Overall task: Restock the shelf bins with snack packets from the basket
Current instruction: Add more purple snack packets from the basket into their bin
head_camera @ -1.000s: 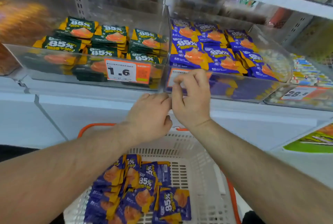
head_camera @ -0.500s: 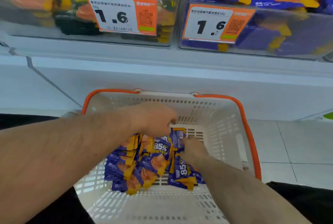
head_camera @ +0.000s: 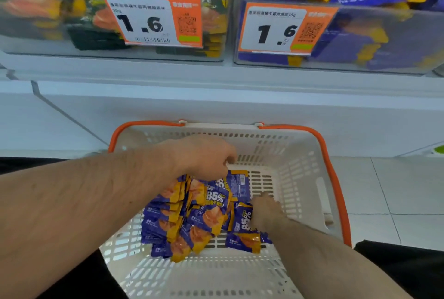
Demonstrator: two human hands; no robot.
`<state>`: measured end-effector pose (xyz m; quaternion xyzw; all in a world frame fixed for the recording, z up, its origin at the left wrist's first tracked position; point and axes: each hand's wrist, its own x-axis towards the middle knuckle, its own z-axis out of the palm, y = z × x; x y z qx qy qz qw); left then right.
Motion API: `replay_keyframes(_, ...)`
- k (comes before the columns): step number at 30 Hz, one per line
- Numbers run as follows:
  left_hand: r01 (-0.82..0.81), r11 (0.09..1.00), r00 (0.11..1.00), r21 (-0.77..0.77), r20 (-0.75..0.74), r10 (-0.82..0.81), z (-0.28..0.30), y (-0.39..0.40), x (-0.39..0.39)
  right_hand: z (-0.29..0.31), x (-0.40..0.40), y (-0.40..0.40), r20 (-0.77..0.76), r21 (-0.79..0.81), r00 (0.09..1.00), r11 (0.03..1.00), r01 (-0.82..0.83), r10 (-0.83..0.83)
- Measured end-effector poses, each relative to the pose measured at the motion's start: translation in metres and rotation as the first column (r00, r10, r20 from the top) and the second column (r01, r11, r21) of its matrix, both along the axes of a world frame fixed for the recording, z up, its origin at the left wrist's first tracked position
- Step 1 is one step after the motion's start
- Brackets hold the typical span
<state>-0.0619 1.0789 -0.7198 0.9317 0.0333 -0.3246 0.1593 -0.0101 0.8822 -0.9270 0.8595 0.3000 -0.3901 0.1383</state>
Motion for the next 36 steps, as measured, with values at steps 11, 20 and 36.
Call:
replay_keyframes(11, -0.35, 0.936, 0.937, -0.022, 0.0, 0.35, 0.038, 0.017, -0.007, 0.144, 0.044, 0.046, -0.484, 0.445, 0.726, 0.577, 0.685, -0.489)
replay_keyframes(20, -0.568, 0.458, 0.736, -0.683, -0.173, 0.655, 0.071, -0.008, -0.005, 0.251, 0.045, 0.052, -0.762, 0.425, 0.417, 0.103, 0.899, -0.496)
replay_keyframes(36, -0.243, 0.349, 0.575, -0.905, 0.156, 0.803, 0.144, -0.008, 0.0, 0.308, 0.022, 0.045, 0.235, 0.972, 0.864, 0.09, -0.217, -0.446)
